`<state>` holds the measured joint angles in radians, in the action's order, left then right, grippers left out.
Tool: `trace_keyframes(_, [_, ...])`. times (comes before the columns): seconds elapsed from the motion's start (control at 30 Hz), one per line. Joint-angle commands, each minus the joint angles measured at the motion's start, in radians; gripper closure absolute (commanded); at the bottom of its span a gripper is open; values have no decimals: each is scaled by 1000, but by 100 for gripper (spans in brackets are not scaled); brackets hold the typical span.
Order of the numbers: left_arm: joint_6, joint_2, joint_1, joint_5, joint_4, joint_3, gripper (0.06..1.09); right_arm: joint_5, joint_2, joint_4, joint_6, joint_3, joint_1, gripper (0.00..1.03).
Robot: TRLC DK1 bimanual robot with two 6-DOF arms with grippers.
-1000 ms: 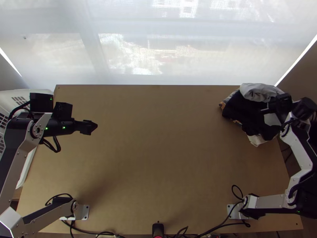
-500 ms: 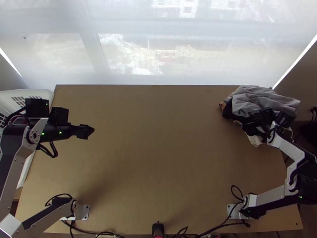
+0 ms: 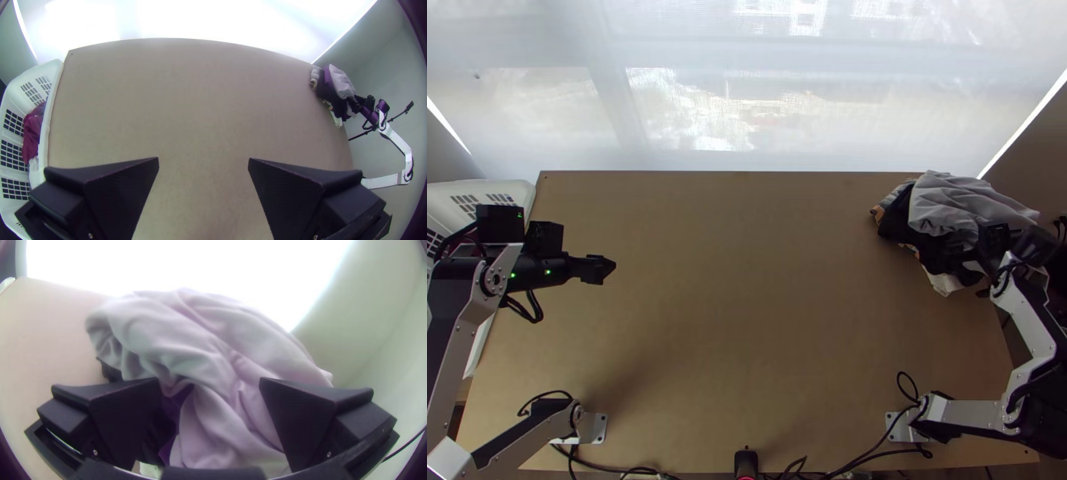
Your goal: Fold the t-shirt
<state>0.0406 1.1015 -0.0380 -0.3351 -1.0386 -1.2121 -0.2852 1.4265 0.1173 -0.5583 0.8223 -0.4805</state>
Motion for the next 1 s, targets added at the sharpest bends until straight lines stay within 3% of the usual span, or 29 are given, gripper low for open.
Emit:
trace_keyframes(0.0, [-4, -5, 1, -2, 3, 6, 11, -39, -112, -61, 49, 61, 66, 5])
trace_keyframes(0.17, [-4, -26, -2, -2, -8, 13, 11, -39, -109, -74, 109, 144, 166, 5])
trace_keyframes(0.33, [-4, -63, -2, -2, -24, 46, 11, -16, 35, -62, 187, 294, 237, 5])
trace_keyframes(0.67, [-4, -135, -14, 4, -113, 66, 11, 50, 427, 67, 218, 322, 200, 5])
trace_keyframes(0.97, [10, -190, -36, 27, -202, 65, 11, 52, 592, 168, 222, 279, 141, 5])
